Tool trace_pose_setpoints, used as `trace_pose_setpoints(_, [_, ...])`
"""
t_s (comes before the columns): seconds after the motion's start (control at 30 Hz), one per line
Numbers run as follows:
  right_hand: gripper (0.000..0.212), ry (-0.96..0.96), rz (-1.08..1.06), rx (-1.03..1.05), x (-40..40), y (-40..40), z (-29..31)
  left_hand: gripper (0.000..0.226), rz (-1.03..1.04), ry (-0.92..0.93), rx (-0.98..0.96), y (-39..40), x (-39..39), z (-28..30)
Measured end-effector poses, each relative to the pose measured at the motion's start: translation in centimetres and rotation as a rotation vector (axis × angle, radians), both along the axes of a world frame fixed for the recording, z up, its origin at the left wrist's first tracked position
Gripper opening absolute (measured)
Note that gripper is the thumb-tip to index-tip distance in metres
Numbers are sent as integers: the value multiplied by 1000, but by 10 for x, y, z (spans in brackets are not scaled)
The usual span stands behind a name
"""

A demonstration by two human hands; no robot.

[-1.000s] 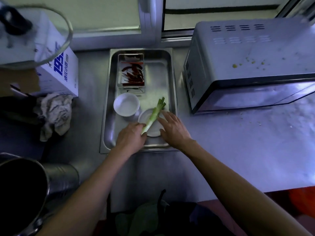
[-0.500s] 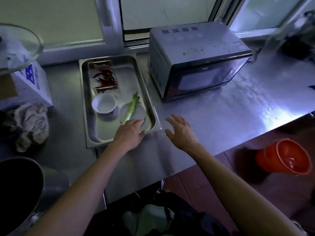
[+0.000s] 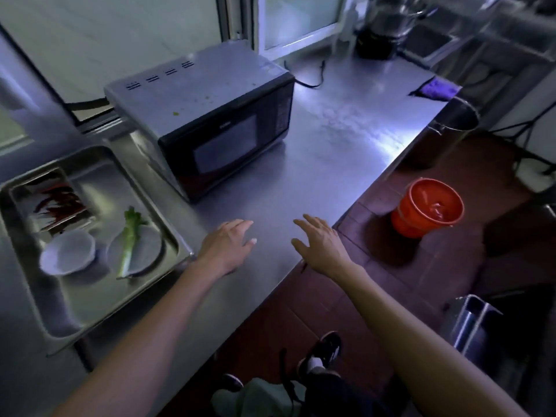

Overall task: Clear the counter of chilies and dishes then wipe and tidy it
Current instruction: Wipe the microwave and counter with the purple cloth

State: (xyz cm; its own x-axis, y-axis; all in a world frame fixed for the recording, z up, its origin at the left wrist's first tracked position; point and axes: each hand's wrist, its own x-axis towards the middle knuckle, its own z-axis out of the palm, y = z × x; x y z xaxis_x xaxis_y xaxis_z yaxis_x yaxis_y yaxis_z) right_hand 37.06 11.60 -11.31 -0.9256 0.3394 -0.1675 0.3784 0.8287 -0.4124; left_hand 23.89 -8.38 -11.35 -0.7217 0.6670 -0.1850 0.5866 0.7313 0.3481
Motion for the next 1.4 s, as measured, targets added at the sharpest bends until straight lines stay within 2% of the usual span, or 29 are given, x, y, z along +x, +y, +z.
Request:
trace_pose_setpoints(0.5, [54, 52, -310, -83, 92, 236, -17, 51, -271, 5, -94, 280, 58, 3])
trace_pose_setpoints(1.07, [58, -64, -491, -136, 168, 370, -26, 50, -515, -40, -83, 464, 99, -14])
trace_pose_setpoints(1.4, [58, -145, -543, -108, 134, 474, -41, 51, -579, -117, -46, 589, 51, -46])
